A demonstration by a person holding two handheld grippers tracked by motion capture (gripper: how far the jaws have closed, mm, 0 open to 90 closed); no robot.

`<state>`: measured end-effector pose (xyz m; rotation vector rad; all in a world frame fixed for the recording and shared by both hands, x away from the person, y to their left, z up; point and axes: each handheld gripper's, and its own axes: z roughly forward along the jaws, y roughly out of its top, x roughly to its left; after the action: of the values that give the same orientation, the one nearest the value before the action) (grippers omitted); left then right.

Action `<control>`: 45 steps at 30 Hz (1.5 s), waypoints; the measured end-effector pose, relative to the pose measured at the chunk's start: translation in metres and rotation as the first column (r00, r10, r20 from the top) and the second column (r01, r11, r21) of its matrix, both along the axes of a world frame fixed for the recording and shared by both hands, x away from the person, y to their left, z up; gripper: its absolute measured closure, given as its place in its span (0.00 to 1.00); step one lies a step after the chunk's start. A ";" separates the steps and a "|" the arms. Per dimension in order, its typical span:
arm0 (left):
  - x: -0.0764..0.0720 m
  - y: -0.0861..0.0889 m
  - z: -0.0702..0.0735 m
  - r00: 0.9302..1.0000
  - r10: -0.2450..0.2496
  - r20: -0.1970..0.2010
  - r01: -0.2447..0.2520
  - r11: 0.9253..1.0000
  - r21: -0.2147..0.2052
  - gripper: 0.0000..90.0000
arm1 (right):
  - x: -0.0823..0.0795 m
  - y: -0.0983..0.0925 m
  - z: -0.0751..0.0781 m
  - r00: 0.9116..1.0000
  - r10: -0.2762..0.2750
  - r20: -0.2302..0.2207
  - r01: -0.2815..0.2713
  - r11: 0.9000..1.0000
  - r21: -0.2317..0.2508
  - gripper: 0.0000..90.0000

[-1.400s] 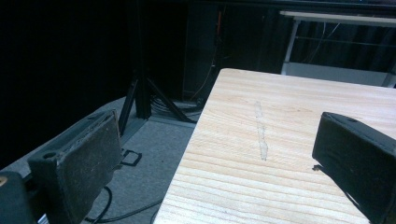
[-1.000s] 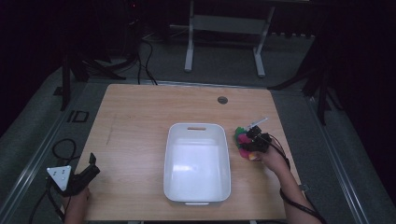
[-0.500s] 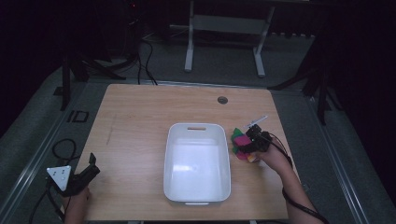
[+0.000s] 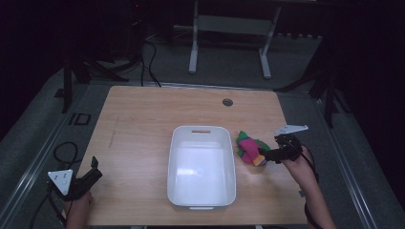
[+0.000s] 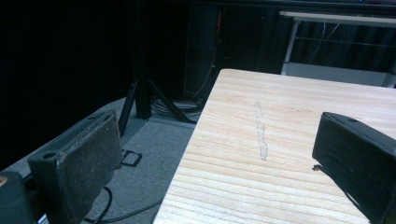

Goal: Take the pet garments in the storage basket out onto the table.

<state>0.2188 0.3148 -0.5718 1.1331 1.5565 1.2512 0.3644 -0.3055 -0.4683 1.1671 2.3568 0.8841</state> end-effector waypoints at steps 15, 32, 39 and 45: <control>0.000 0.000 0.000 1.000 0.000 0.000 0.000 1.000 0.002 0.02 | -0.053 -0.054 -0.039 0.972 -0.142 0.185 0.118 0.983 0.138 0.13; 0.000 0.000 0.000 1.000 -0.001 0.000 0.001 1.000 0.003 0.02 | -0.098 -0.089 -0.078 0.890 -0.374 0.262 0.328 0.923 0.202 0.13; 0.000 -0.001 0.000 1.000 -0.001 0.001 0.001 1.000 0.004 0.02 | -0.108 -0.100 -0.084 0.847 -0.447 0.286 0.378 0.886 0.268 0.13; 0.000 -0.001 0.000 1.000 -0.002 -0.002 0.002 1.000 0.006 0.02 | -0.108 -0.104 -0.087 0.836 -0.466 0.291 0.392 0.877 0.277 0.13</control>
<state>0.2186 0.3143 -0.5718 1.1391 1.5535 1.2545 0.2567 -0.4097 -0.5548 1.4124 1.6515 1.0810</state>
